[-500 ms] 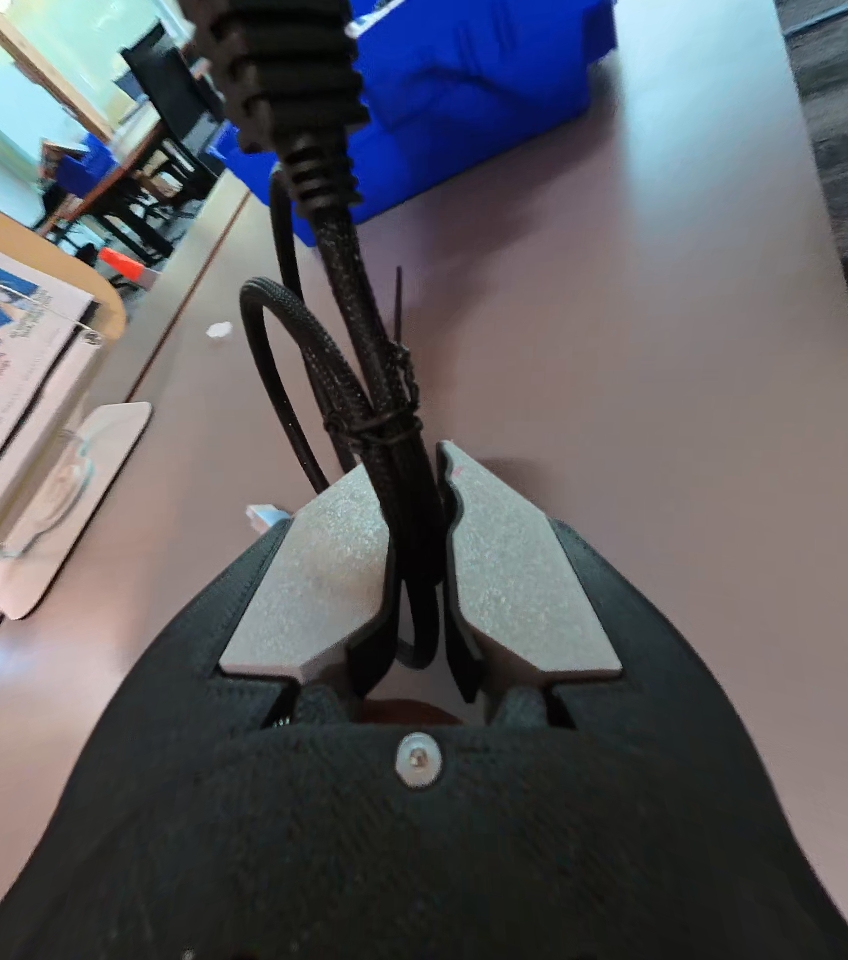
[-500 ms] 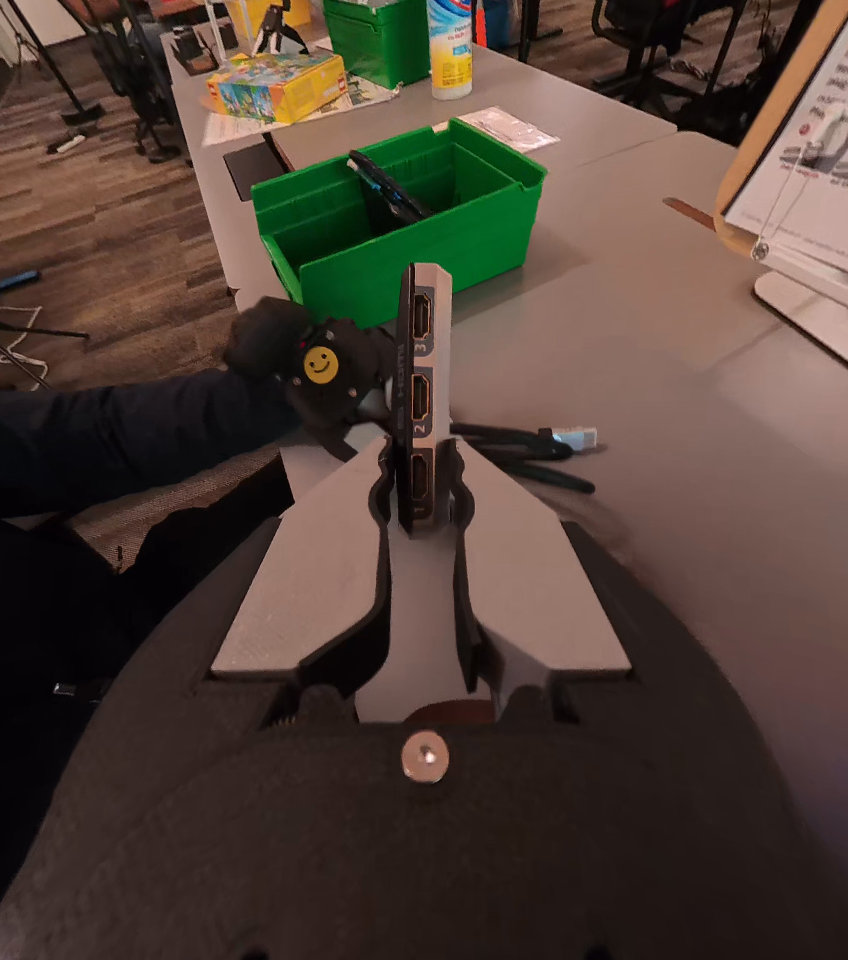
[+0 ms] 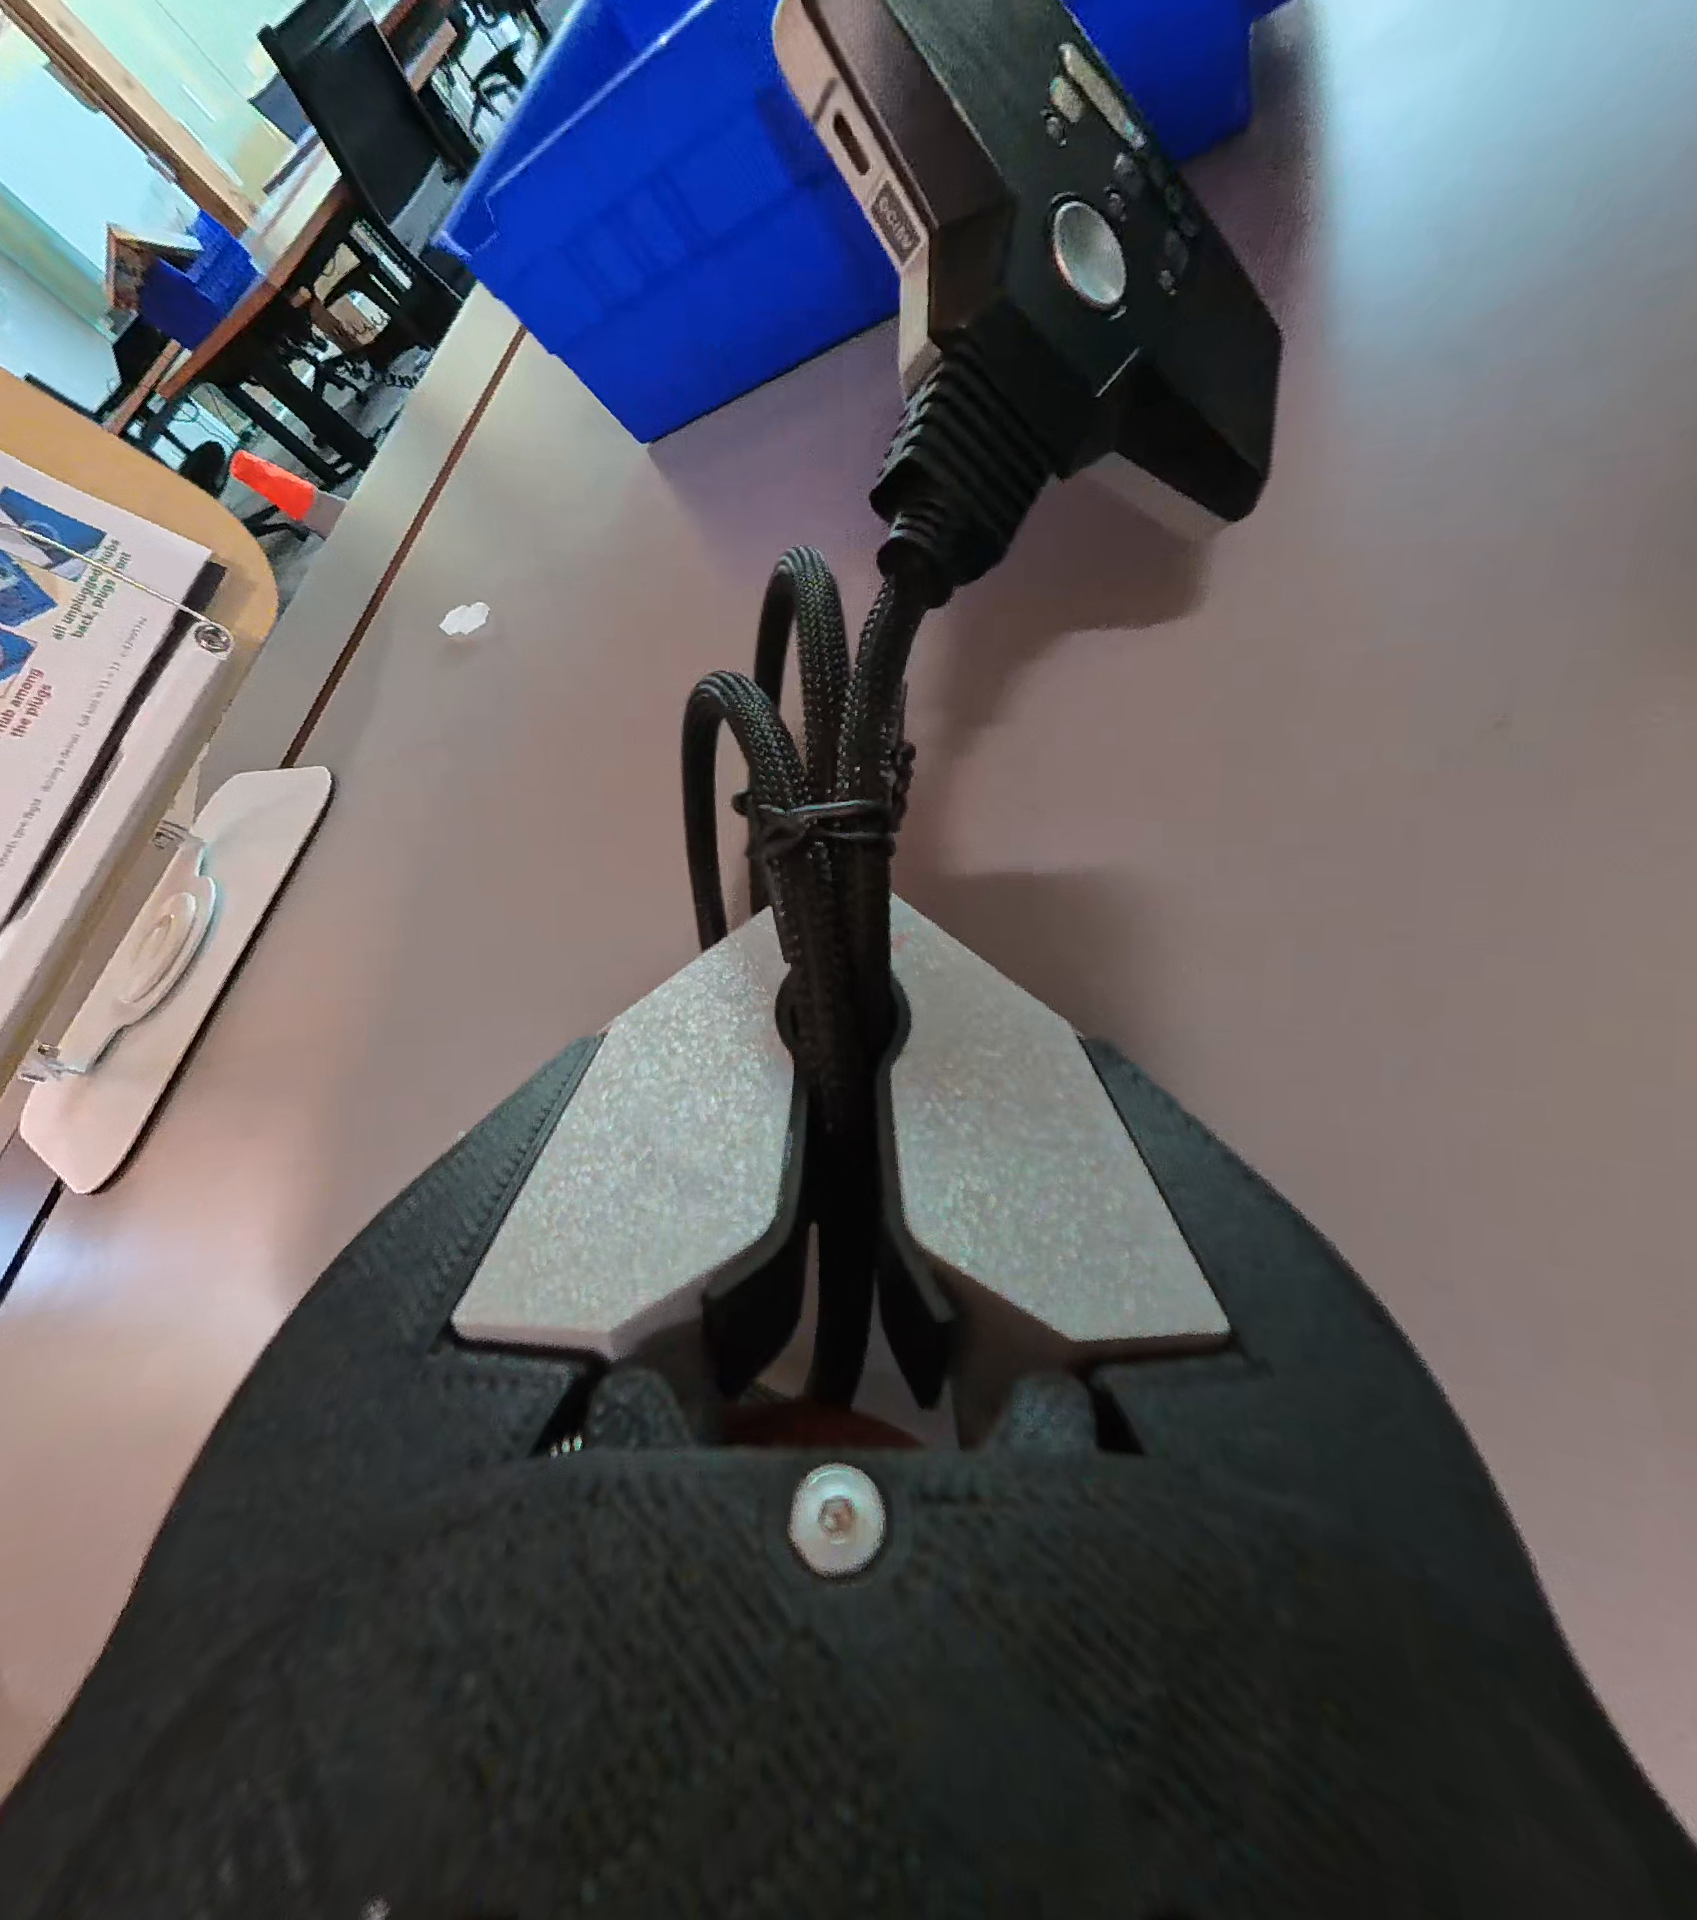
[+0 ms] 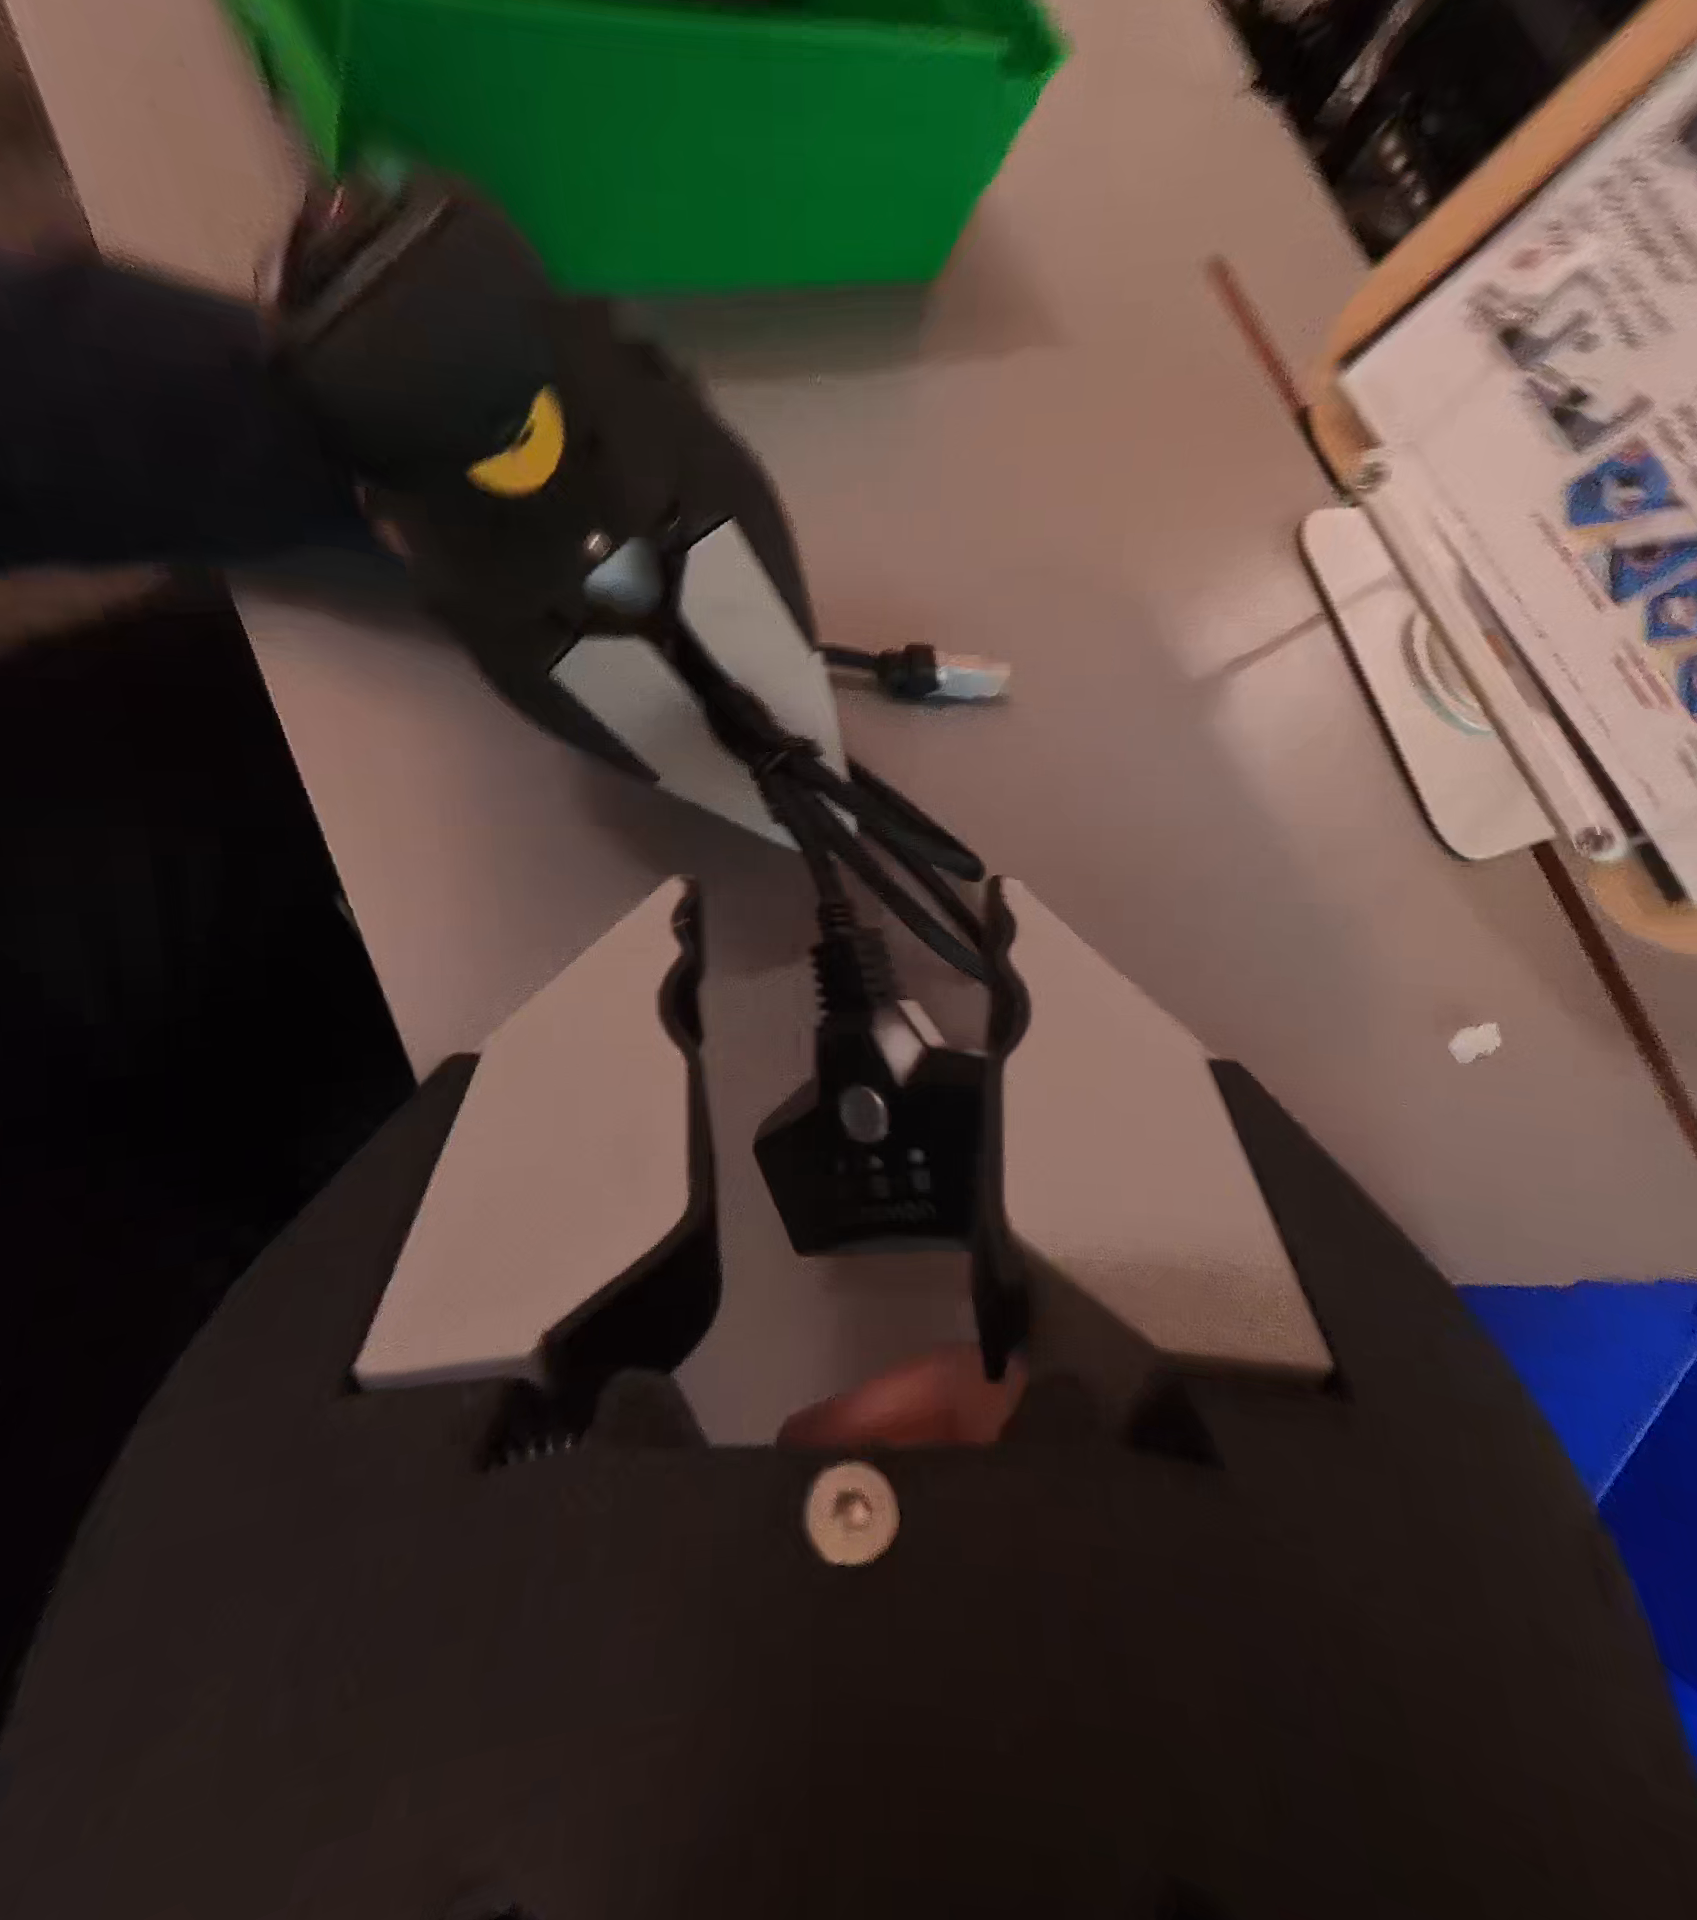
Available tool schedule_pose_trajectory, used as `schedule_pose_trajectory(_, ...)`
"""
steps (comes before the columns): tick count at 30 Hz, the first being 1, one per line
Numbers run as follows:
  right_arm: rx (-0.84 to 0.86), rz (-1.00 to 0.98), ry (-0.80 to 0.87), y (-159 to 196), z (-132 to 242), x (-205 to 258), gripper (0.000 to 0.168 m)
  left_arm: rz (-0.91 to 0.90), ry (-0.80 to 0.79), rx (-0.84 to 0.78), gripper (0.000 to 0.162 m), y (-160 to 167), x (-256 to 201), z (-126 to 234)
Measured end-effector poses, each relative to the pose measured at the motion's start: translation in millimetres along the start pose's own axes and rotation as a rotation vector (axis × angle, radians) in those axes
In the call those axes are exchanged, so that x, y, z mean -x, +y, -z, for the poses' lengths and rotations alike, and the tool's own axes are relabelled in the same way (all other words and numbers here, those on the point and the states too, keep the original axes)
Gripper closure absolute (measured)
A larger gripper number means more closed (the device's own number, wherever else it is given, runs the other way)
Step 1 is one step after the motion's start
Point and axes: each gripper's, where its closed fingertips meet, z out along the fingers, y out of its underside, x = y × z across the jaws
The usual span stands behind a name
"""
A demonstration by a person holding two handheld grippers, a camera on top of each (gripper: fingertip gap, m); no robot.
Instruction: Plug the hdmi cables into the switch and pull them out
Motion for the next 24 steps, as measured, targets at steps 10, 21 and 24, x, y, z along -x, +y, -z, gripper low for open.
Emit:
schedule_pose_trajectory(10, 0.353, 0.539, 0.019, 39.5, -75.5, 13.0, 0.141, -0.097, -0.004, -0.105, 0.161, -19.4, -8.1, 9.2)
schedule_pose_trajectory(21, 0.177, 0.336, 0.388, 19.0, -14.9, -85.0, 0.160, 0.239, -0.215, -0.488, 0.124, -64.6, 52.5, 62.8)
schedule_pose_trajectory(24, 0.141, 0.203, 0.607, 19.2, 48.6, -157.6, 0.161, 0.436, -0.172, -0.542, 0.113, -60.4, 69.0, 70.4)
